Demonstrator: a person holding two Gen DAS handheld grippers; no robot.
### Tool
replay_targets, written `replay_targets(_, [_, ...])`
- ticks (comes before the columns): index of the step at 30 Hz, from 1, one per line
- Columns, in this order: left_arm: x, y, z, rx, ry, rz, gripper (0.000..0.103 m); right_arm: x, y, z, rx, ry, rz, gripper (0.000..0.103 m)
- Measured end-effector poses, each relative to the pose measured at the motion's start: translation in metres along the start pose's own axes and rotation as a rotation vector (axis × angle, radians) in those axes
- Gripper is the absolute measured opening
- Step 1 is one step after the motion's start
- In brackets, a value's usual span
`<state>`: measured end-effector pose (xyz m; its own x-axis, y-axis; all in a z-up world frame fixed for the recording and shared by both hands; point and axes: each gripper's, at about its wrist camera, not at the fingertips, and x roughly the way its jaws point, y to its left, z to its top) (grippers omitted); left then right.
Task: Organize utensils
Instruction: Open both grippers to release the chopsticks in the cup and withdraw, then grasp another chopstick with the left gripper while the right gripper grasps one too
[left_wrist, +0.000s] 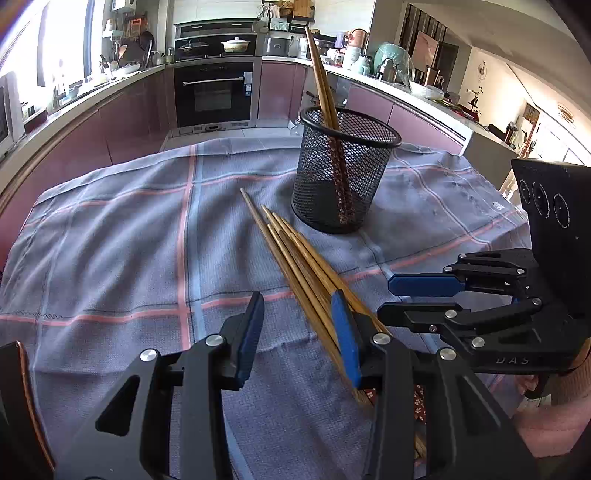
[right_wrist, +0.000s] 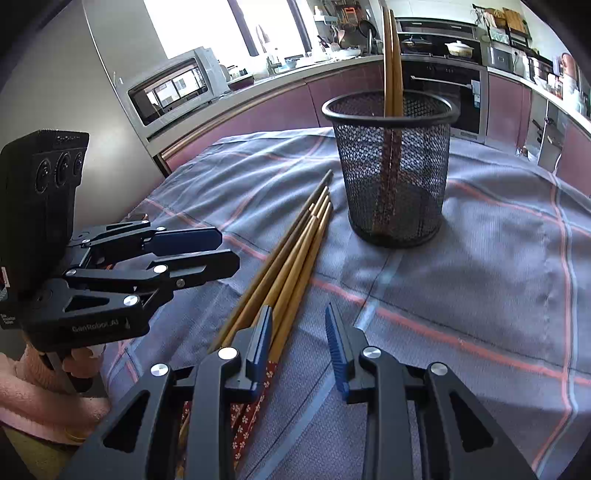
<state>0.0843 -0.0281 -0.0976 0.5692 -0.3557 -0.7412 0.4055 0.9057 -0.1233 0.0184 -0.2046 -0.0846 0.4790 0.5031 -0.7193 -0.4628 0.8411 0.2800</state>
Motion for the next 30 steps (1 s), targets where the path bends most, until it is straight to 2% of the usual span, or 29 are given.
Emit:
replay_targets(7, [0.006,-0.008,-0.008,0.014,0.024,-0.017,0.038,0.001,-0.001,-0.003,0.004,0.011,-0.005,0.023])
replay_targets(13, [0.014,-0.016,-0.011,0.044,0.048,-0.033,0.039,0.004,0.001,-0.002,0.002,0.014,-0.009,0.023])
replay_targets(23, [0.022,-0.008,-0.011,0.023,0.067,-0.023,0.042,0.008,0.004,0.002,-0.018,0.022,-0.051,0.022])
replay_targets(25, [0.024,-0.005,-0.013,0.011,0.074,-0.033,0.042,0.009,0.005,0.002,-0.024,0.025,-0.066,0.019])
replay_targets(30, [0.025,0.000,-0.014,0.010,0.081,-0.035,0.036,0.009,0.004,0.002,-0.025,0.027,-0.072,0.017])
